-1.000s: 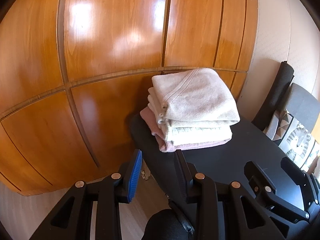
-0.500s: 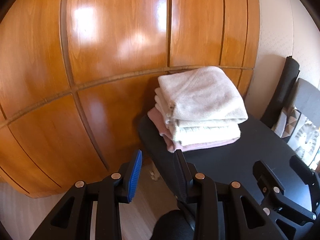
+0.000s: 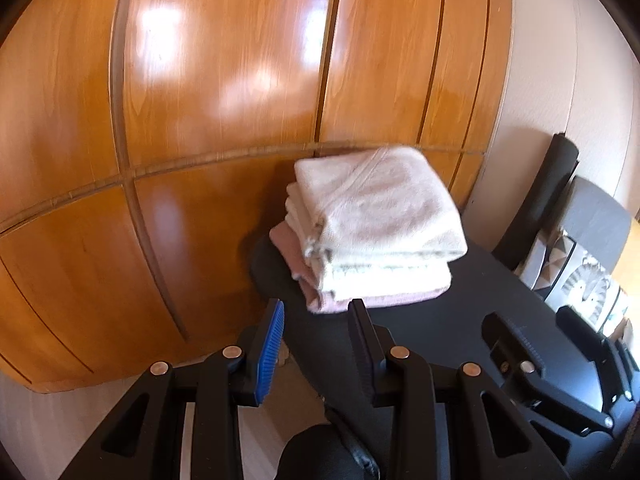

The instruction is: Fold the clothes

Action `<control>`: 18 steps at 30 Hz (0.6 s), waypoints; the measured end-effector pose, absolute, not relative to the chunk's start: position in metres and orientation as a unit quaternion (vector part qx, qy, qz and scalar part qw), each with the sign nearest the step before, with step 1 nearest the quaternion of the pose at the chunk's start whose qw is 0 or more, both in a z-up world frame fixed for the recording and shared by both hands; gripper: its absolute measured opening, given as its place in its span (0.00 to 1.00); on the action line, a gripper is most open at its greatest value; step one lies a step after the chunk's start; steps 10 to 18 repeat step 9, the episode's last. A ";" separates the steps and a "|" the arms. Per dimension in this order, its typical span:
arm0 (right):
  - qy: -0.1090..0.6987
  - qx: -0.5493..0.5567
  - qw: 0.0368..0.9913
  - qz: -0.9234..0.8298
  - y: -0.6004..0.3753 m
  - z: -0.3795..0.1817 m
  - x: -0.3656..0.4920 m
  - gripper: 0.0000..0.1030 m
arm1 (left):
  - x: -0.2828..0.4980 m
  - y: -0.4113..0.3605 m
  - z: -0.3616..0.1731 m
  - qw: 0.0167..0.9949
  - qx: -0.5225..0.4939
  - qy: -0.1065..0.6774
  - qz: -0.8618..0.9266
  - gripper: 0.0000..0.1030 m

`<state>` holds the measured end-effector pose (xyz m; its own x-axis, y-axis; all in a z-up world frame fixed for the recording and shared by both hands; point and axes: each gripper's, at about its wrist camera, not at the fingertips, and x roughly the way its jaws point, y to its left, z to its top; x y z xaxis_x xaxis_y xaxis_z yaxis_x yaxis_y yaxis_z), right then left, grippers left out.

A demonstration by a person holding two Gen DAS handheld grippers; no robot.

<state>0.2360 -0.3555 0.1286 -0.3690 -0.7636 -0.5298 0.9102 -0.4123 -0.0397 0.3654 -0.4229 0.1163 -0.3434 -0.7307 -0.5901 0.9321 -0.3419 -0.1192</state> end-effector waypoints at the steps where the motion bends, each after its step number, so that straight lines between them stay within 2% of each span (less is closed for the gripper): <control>1: 0.165 0.223 0.516 -0.810 -0.356 0.128 0.235 0.81 | 0.365 -0.421 0.117 0.532 0.220 0.220 -0.788 0.32; 18: 0.164 0.230 0.517 -0.808 -0.354 0.126 0.235 0.81 | 0.366 -0.422 0.115 0.535 0.207 0.225 -0.788 0.33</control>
